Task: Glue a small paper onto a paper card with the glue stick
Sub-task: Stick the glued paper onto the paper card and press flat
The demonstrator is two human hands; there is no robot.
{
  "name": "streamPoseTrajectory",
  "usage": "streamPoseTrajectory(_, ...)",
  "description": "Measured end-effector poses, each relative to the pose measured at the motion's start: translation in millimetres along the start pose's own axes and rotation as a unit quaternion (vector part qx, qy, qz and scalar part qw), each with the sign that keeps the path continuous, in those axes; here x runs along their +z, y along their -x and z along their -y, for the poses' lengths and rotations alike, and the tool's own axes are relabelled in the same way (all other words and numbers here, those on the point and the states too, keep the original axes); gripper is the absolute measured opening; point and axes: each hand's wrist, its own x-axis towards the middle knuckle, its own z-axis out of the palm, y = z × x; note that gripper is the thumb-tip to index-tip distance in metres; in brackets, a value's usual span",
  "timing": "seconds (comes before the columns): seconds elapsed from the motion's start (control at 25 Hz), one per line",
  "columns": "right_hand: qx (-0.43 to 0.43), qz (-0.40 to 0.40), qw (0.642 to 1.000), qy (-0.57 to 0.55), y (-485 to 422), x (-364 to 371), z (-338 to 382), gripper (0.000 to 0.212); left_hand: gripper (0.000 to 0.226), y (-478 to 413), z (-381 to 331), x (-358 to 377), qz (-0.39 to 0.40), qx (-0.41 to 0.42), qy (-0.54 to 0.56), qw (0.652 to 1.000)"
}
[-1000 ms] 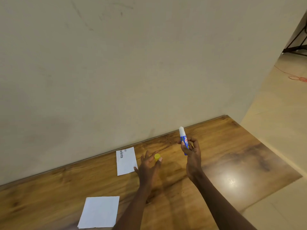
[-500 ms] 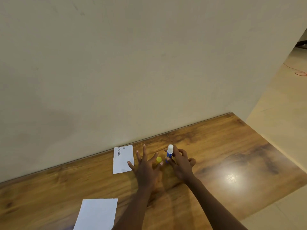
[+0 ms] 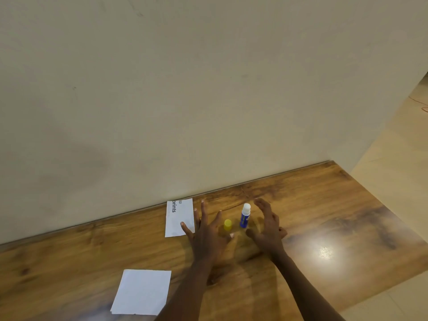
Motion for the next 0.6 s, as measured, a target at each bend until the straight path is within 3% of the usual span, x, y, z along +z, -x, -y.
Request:
streamPoseTrajectory(0.08, -0.020, -0.108, 0.992, -0.063, 15.9, -3.4, 9.5, 0.064, 0.067, 3.9, 7.2, -5.7, -0.030, 0.021, -0.030, 0.999)
streamPoseTrajectory(0.16, -0.046, -0.213, 0.975, -0.049, 30.0, 5.2, 19.6, 0.053, 0.062, 11.8, 23.1, -12.2, -0.069, 0.008, -0.007, 0.998)
streamPoseTrajectory(0.24, -0.115, -0.250, 0.961, -0.005, 39.9, 25.5, 33.5, 0.034, 0.052, 21.4, 44.1, -23.0, -0.104, -0.048, 0.037, 0.993)
streamPoseTrajectory(0.36, -0.213, -0.149, 0.965, 0.028, 40.1, 71.9, 60.6, 0.017, 0.048, 26.7, 76.7, -40.2, -0.064, -0.150, 0.013, 0.987)
streamPoseTrajectory(0.48, -0.070, -0.004, 0.994, 0.082, 27.7, 117.0, 81.9, 0.031, 0.046, 28.6, 92.3, -52.2, 0.004, -0.140, -0.039, 0.989)
streamPoseTrajectory(0.56, 0.034, 0.024, 0.984, 0.173, 15.2, 137.8, 87.6, 0.050, 0.043, 29.1, 95.9, -52.8, 0.014, -0.118, -0.056, 0.991)
streamPoseTrajectory(0.6, 0.069, 0.027, 0.977, 0.198, 9.6, 143.0, 91.4, 0.057, 0.040, 31.0, 98.9, -51.4, -0.021, -0.097, -0.075, 0.992)
